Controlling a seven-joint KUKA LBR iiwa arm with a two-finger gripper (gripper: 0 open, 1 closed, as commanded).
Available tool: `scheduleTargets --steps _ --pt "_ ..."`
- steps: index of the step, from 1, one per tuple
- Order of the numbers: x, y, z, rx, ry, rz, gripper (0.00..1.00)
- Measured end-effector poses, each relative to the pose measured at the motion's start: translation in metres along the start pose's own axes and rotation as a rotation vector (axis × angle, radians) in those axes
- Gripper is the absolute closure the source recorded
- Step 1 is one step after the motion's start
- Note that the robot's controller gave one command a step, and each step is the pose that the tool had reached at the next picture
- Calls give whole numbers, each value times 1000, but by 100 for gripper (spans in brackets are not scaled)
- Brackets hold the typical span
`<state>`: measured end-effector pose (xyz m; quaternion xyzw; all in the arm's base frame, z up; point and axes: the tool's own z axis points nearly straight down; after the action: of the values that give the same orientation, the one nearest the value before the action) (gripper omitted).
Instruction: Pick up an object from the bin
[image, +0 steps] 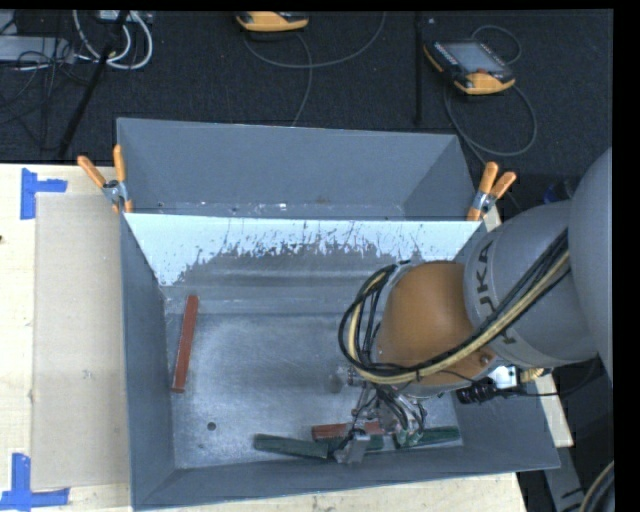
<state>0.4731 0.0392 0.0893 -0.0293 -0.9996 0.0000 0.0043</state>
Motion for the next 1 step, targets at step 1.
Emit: scheduleTargets --steps 1 --pt "-3 -23 18 -2 -24 -38 0"
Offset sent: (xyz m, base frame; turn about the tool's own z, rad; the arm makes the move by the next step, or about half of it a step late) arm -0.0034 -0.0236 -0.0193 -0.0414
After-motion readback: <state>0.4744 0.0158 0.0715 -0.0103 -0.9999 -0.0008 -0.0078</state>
